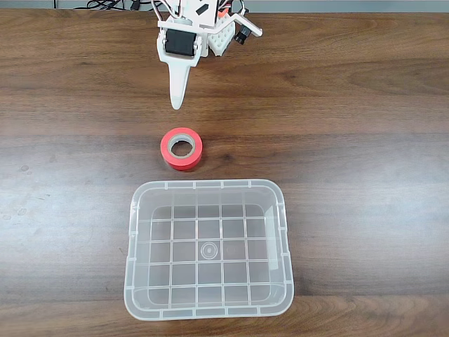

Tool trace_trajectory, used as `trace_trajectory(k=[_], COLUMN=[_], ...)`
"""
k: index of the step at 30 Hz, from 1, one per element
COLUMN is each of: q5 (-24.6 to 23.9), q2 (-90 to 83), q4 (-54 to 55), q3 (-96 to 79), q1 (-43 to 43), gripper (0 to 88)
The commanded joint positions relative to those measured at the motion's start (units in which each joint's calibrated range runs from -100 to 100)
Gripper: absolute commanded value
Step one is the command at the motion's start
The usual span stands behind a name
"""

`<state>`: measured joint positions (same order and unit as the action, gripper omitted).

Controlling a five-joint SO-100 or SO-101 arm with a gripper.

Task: Grab the tape and place it in the box.

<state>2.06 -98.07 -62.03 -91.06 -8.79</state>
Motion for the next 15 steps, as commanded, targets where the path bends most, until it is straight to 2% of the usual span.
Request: trace_trajectory(k=[1,7,15], q5=[0.3,0.3,0.4], q2=[0.1,0.2,7.0], q4=[-0.1,-7.0,-8.4], q3=[11.4,22.1,35.2], q1=[-0.4,-0.3,3.0], gripper=[1.3,1.3,1.3])
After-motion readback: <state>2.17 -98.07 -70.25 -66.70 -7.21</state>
